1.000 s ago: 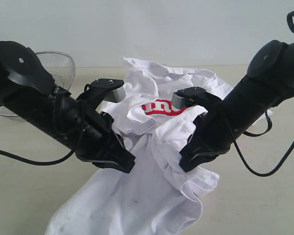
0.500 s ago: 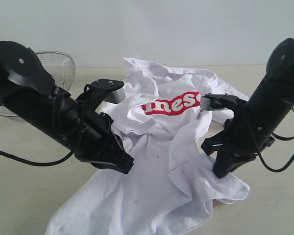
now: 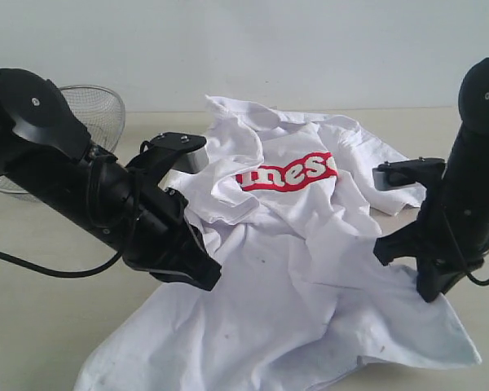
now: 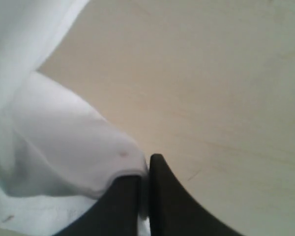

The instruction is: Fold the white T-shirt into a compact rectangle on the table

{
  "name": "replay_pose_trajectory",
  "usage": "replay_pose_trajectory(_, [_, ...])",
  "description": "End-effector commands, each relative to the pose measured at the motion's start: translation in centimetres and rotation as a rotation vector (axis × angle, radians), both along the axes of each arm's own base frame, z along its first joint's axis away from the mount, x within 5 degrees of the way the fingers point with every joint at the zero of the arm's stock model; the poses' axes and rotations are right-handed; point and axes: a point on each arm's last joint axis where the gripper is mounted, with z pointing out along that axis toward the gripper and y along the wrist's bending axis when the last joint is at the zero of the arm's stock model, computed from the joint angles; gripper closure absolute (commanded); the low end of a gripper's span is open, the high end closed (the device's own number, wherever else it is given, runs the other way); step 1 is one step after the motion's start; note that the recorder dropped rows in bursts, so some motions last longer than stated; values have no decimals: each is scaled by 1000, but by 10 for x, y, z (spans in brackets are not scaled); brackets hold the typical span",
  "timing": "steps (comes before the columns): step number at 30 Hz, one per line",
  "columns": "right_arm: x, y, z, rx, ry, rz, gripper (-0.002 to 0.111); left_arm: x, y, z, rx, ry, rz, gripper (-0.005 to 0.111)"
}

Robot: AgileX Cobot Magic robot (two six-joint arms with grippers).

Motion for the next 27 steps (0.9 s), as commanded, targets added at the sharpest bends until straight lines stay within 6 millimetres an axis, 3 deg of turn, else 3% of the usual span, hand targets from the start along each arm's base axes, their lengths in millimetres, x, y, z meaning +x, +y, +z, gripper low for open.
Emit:
replay_pose_trajectory(1, [-12, -12, -8, -93, 28, -16, 108, -4, -1, 1, 0, 13, -12, 102])
replay_pose_trajectory(12, [-25, -68, -17, -74, 46, -189, 108, -4, -1, 1, 0, 16, -14, 102])
replay_pose_trajectory(17, [-23, -65, -17, 8, 26, -201, 108, -4, -1, 1, -3, 17, -12, 102])
replay_pose_trajectory(19, [-22, -61, -16, 57, 16, -187, 98, -4, -1, 1, -3, 17, -12, 102])
replay_pose_trajectory(21, [-21, -59, -16, 80, 10, -185, 80, -4, -1, 1, -3, 17, -12, 102])
replay_pose_trajectory(24, [-22, -60, -16, 73, 16, -211, 43, -4, -1, 3, -6, 12, -12, 102])
replay_pose_trajectory(25, [-22, -60, -16, 65, 19, -219, 39, -4, -1, 4, -8, 9, -12, 102])
replay_pose_trajectory(27, [-21, -63, -16, 31, 8, -240, 43, -5, 0, 10, -18, -12, -9, 102])
